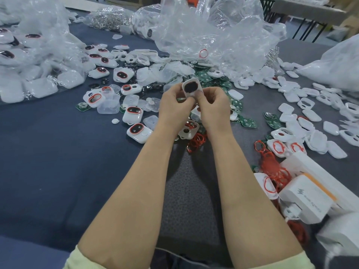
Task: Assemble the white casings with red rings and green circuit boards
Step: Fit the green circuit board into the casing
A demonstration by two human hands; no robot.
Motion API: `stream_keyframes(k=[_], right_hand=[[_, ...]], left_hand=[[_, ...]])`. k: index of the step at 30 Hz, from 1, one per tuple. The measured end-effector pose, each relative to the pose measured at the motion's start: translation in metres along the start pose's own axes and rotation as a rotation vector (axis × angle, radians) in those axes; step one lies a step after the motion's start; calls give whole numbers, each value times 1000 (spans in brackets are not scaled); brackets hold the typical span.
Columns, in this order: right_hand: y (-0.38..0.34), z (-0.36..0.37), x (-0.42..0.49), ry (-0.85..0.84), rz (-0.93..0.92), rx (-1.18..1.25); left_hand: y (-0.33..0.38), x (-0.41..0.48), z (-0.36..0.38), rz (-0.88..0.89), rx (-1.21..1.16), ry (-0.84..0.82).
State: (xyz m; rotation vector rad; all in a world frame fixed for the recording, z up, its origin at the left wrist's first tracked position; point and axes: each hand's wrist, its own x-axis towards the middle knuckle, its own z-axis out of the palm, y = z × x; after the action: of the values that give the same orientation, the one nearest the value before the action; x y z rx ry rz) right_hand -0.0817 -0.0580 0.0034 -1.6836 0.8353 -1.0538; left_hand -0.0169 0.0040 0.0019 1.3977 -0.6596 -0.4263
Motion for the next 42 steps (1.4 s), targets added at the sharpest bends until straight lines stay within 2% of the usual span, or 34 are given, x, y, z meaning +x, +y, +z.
stream_keyframes(k=[4,8,12,16,19,25,33,38,42], right_hand=[[0,1,-1,21,-12,-46],[-1,3,-5,24,-33,-93],[-3,6,-8,82,-143,-134],[-5,2,-6,-32,-184,-171],[-6,-1,-5,-80,-178,-188],[-8,-2,-7,-13,-221,-78],[-13,7,-17,130,-485,-42],[-13,8,-18,146,-493,-30],[-11,4,-13,59,-412,-93]], left_hand=[[0,1,1,11,41,1],[-3,-2,1,150,323,73],[0,-8,2,249,537,177],[1,-7,2,251,704,151],[1,-8,3,255,695,160],[2,-9,0,352,500,215],[5,-10,-1,599,421,344],[4,-11,-2,593,449,329],[-1,-8,-4,477,467,252]])
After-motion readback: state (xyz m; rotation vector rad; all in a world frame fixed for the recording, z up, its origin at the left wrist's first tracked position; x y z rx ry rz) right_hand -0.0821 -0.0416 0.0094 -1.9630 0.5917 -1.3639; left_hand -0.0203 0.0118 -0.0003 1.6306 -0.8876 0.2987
